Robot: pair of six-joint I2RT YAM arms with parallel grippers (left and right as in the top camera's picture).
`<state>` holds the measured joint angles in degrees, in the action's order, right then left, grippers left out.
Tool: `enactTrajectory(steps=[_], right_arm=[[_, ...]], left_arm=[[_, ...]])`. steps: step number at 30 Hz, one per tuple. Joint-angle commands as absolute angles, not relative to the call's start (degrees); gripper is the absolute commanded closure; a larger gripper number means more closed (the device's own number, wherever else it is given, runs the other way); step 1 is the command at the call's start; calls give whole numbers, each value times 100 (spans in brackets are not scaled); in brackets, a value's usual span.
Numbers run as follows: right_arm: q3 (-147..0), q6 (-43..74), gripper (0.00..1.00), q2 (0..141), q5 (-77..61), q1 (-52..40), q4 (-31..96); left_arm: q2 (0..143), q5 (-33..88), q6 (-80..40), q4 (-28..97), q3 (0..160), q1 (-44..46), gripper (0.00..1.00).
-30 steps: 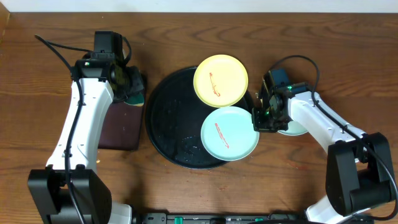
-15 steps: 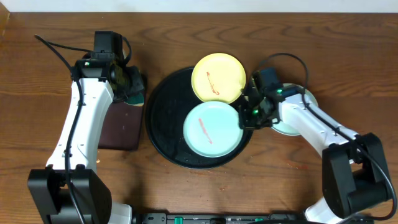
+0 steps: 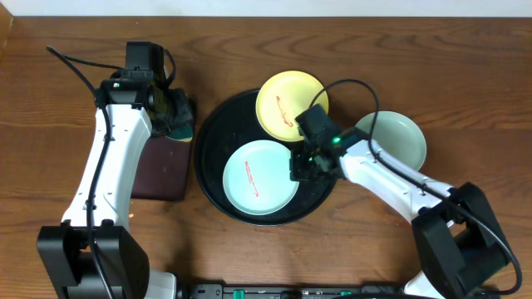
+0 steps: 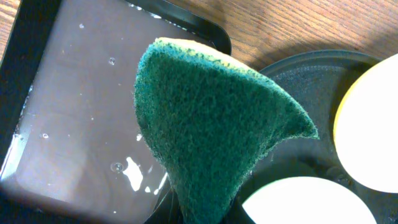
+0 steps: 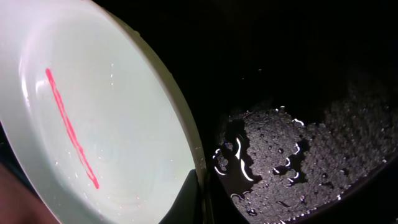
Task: Clean dirty plates on tray and stack at the side
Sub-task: 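Bring the sponge in the left gripper onto the second blue plate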
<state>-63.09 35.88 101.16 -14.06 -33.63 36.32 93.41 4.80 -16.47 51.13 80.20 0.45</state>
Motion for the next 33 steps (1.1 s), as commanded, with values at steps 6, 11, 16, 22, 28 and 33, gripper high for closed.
enactTrajectory(steps=[6,11,16,22,28,33], right_arm=[[-6340,3957,90,10276,-980,-3544,3500],[-6445,3489,81,10278,-1146,-3439,3430],[-6451,3131,76,10311,-1273,-3341,3404],[-6604,2836,71,10602,-1546,-3269,3402],[-7032,2770,75,11074,-1555,-3188,3750],[-7129,2805,99,11161,-1542,-3190,3728]], left_arm=[[9286,497,-1590,5122,8068,36,93],[9286,510,-1590,5135,8068,36,93],[9286,735,-1597,5133,8068,45,93],[9286,731,-1702,5135,8068,274,93],[9303,639,-2180,5065,8068,593,92],[9391,644,-2458,5227,8066,663,93]])
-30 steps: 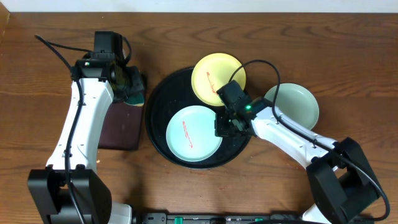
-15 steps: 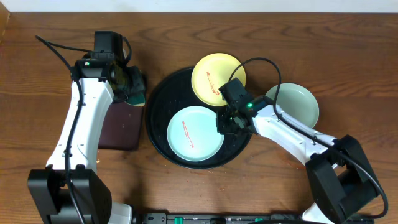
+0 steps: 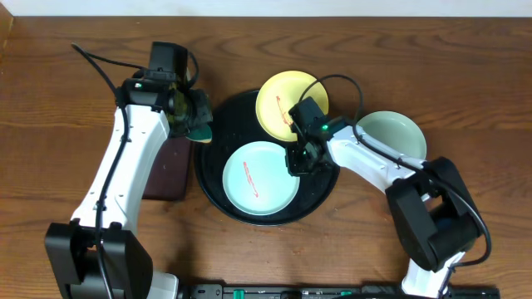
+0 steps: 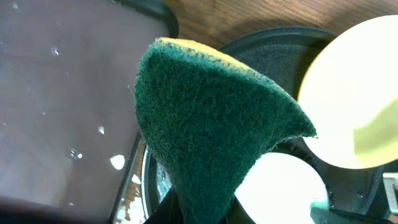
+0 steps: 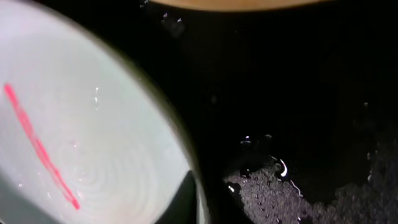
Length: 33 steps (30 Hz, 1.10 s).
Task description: Clean dirty plates on tray and stack at the side
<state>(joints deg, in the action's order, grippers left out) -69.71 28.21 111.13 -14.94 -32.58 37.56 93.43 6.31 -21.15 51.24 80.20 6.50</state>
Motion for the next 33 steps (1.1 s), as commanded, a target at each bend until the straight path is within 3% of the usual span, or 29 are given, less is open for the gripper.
enactTrajectory(steps=[1,10,22,33], right_arm=[[-7129,2902,99,11161,-1544,-3190,3701],[-7124,3944,99,11203,-1435,-3395,3319],[-7124,3955,99,11413,-1597,-3413,3253],[-7124,3848,99,11413,-1662,-3417,3232]], left_arm=[[9406,646,-2499,5277,8060,670,93],[9421,646,-2746,5240,7579,864,93],[9432,642,-3140,4278,6681,1649,93],[9476,521,-2808,3240,5749,1686,93]])
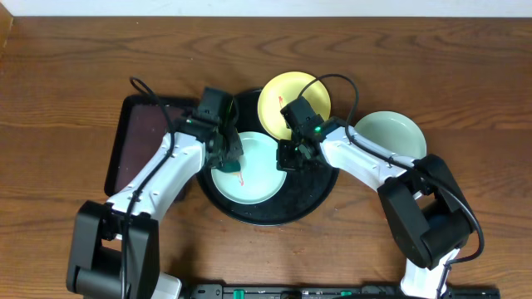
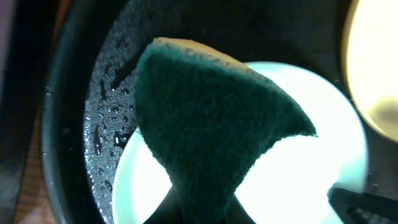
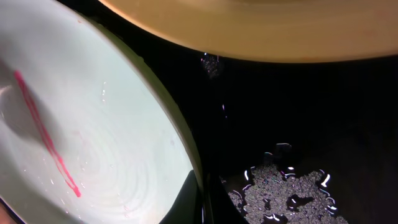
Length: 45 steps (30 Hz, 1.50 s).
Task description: Clean dirty plates on tray and stack at the side
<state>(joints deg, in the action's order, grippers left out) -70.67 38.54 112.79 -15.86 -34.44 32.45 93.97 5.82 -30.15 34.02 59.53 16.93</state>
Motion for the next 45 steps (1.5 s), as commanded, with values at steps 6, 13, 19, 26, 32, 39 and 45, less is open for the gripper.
enactTrajectory(steps=[6,13,19,26,32,39,45], right_arm=[[-7124,3846,99,11413,-1684,-3417,3232],[-7124,3828,99,11413,-1684,-3417,3234],[-7124,3806,99,11413,-1702,-3417,3212],[-7124,3804,99,11413,-1699,-3417,3212],[-7124,3804,99,11413,-1699,-3417,3212],[-7124,3760,99,11413,-1702,-3417,3214],[-7124,3758,99,11413,-1704,-3417,3232]], left_arm=[[9810,915,-2596,3179,5690,1708,93],[10315,1608,-2510,3212,5745,1706,93],[10318,1951,-2506,2995,5811,1712,92],[10315,1966,-2508,2270,5811,1706,92],[10315,1490,-2519,1817,5811,1706,92],[10315,1404,-2536,1931,5817,1699,93],[10315,1219,-2436,2954,6003,1669,93]])
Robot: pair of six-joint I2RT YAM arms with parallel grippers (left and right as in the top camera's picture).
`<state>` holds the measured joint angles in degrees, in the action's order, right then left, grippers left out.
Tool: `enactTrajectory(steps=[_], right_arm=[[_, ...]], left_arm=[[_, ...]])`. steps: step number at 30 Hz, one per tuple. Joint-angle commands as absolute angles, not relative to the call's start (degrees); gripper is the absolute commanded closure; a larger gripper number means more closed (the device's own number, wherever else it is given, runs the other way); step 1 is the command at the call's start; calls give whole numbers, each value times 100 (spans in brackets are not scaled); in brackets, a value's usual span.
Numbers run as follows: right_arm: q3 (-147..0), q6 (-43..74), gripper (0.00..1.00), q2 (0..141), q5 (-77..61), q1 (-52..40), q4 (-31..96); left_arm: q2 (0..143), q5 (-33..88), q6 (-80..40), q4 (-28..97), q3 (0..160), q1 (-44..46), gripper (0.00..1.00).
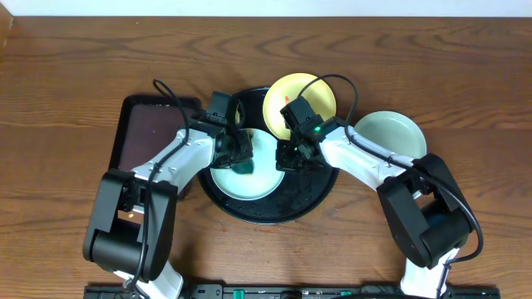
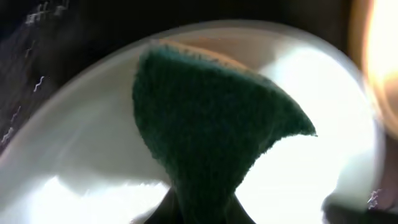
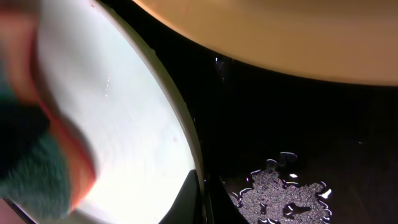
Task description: Clean dirty plates on tray and stack at the side
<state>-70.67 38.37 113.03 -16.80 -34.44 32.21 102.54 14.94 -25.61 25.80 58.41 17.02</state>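
Note:
A light blue plate (image 1: 253, 178) lies in the round black tray (image 1: 312, 195). My left gripper (image 1: 239, 154) is shut on a green sponge (image 2: 211, 118), which is pressed on the plate's middle (image 2: 311, 155). In the right wrist view the sponge (image 3: 28, 171) shows blurred at the plate's (image 3: 137, 118) far side. My right gripper (image 3: 202, 193) is shut on the blue plate's right rim, as the overhead view also shows (image 1: 285, 158). A yellow plate (image 1: 301, 95) with a red mark leans on the tray's back edge. No red streak shows on the blue plate.
A pale green plate (image 1: 392, 137) sits on the wooden table right of the tray. A dark rectangular tray of water (image 1: 137, 141) lies at the left. Water pools on the black tray floor (image 3: 292, 193). The yellow plate's rim (image 3: 298, 37) hangs just above my right gripper.
My left gripper has moved the sponge from the blue plate's left part to its middle. The red streak seen then is now hidden. My right gripper still grips the rim.
The sponge was first held over the water tray at the left while my right gripper held the blue plate's rim. It was then at the black tray's left edge, then over the streaked blue plate, and now lies pressed on it.

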Motion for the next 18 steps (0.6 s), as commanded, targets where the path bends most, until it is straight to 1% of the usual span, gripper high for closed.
enactTrajectory(steps=[1,5,8,13,18], right_arm=[[-7124,3758,99,11413,-1708,-3417,3232],[-7124,3614,99,11413,-1855,-3413,3229],[-7124,3599,99,11413,-1874,-3398,3256],[-7124,3507,99,11413,-1999,-3341,3343],[-7124,3507,99,11413,-1999,-3332,3361]], left_arm=[[10315,1216,-2359,3079,6003,1675,93],[10320,788,-2250,3730,6003,1680,93],[10333,526,-2250,3940,6003,1680,93],[10396,521,-2248,3885,6003,1747,93],[10547,530,-1898,3199,6003,1981,93]])
